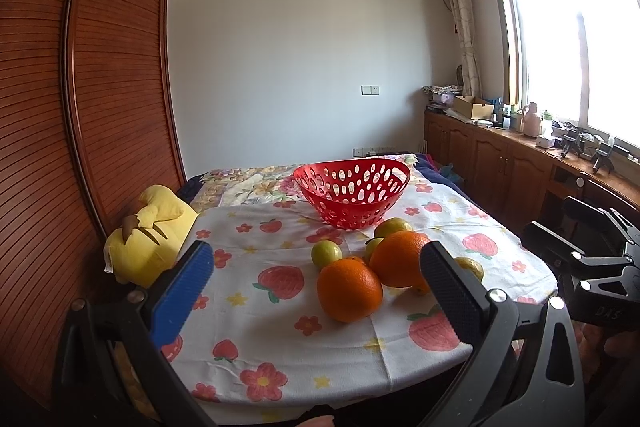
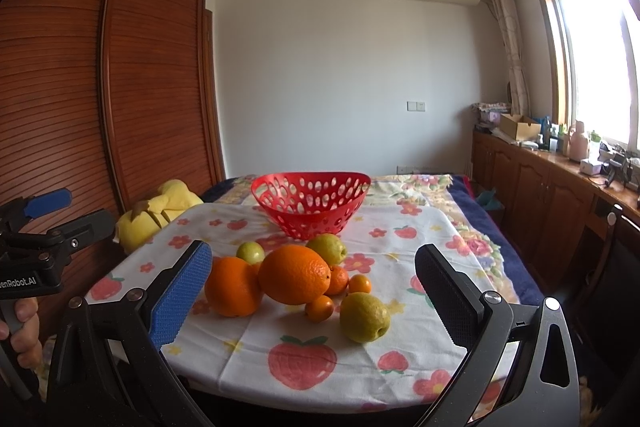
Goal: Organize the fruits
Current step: 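Move right tool toward a large orange while left tool approaches another large orange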
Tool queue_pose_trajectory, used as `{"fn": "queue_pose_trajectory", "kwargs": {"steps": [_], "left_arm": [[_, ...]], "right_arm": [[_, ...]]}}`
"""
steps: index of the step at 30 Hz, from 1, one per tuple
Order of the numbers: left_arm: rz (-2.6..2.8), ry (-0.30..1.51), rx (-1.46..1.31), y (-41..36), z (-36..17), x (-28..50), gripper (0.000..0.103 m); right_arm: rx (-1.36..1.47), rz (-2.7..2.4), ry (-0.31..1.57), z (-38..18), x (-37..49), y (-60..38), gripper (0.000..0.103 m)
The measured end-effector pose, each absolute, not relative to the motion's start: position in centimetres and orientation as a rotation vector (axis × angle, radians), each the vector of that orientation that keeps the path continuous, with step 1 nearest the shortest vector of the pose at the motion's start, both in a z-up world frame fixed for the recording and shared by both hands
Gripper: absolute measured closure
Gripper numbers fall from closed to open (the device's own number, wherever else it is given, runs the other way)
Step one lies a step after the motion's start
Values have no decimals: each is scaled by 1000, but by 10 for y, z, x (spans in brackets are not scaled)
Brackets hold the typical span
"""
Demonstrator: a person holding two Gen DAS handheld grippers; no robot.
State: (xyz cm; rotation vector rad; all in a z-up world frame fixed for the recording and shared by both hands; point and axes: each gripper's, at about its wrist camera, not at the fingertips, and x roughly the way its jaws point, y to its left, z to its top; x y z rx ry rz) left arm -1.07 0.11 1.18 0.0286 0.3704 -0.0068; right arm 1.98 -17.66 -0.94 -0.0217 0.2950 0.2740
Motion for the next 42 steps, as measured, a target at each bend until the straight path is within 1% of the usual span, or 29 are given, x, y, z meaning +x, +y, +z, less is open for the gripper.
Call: {"fn": "queue_pose_trajectory", "kwargs": {"steps": [8,19,28,42], "left_arm": [[-4,397,28,2,5,-5,0],[-28,476,10,9,-23,14,0],[-91,567,-7,7,-52,41,0],[-139,665,13,8,-78,77,1]], "right_arm": [[-23,277,311,-14,21,-177,0],[-41,294,374,-29,31,-178,0],[-80,316,446,-46,57,-174,0],[-156,390,538,-62,106,-154,0]]}}
